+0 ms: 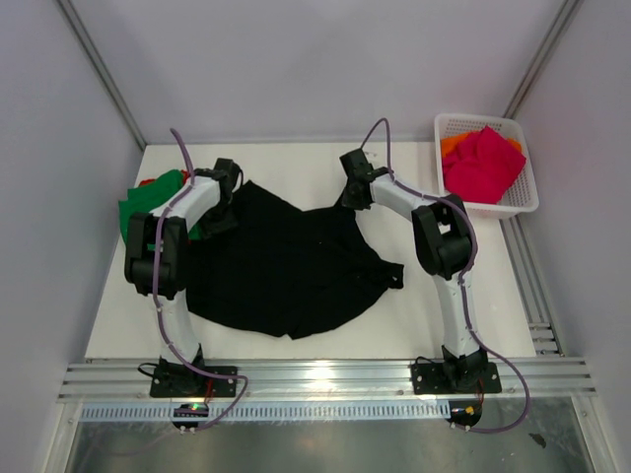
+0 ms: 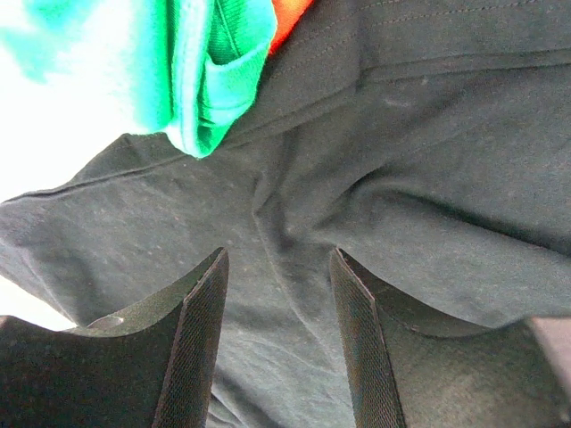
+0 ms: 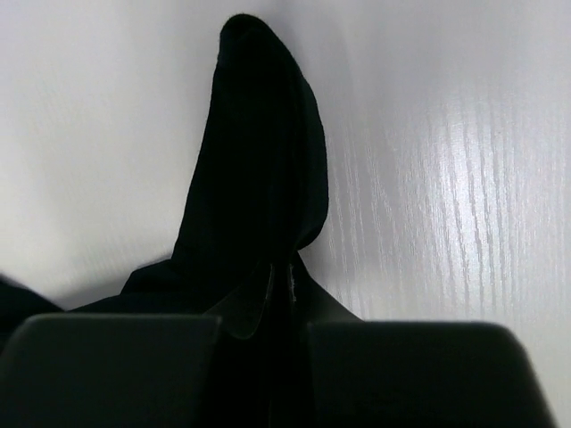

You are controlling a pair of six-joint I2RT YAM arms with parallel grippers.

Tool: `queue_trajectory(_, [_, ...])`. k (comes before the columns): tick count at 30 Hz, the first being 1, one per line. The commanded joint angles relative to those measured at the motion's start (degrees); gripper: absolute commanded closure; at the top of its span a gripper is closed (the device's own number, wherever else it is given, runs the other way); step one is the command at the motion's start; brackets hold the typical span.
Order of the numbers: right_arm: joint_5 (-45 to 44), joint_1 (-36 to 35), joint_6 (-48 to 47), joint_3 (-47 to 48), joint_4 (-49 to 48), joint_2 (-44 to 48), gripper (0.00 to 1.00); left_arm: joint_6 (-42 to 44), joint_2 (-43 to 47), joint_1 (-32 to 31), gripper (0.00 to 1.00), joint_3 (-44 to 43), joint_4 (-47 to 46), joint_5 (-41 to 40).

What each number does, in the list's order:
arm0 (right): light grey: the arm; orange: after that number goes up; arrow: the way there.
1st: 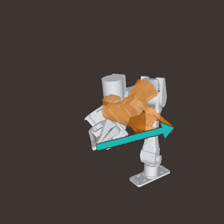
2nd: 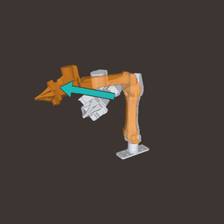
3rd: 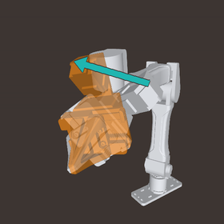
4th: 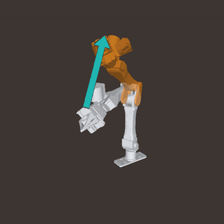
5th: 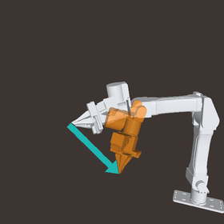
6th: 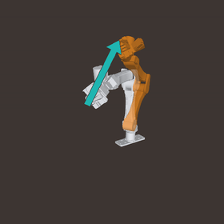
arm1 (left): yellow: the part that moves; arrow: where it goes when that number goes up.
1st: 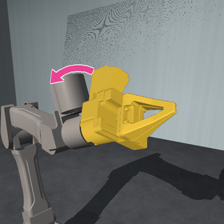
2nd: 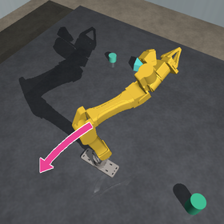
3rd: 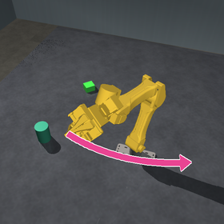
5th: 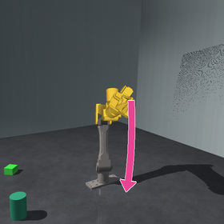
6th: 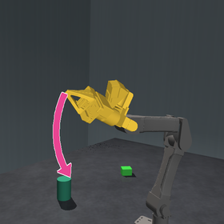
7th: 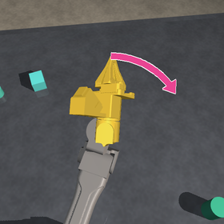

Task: Fold and stack the t-shirts
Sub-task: Flatten out the tshirt

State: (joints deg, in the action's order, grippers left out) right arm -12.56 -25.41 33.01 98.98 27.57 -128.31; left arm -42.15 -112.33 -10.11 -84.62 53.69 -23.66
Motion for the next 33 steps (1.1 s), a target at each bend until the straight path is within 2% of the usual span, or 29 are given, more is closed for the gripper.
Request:
queue_trajectory(1, [1.0,0.1,0.0,1.1,-1.0,-0.8,0.97,0.6,2.6,-0.1,0.48,-1.4,0.9,-1.8])
queue_trajectory(25, [-8.0,0.6,-14.9,15.1,-6.8,3.7,0.97,-0.2,2.4,-0.1,0.48,1.7,-0.8,0.3])
queue_trajectory(33, [-9.6,0.6,-16.3,15.8,-10.9,4.9,0.97,-0.2,2.1,-0.1,0.48,2.2,-1.0,0.7])
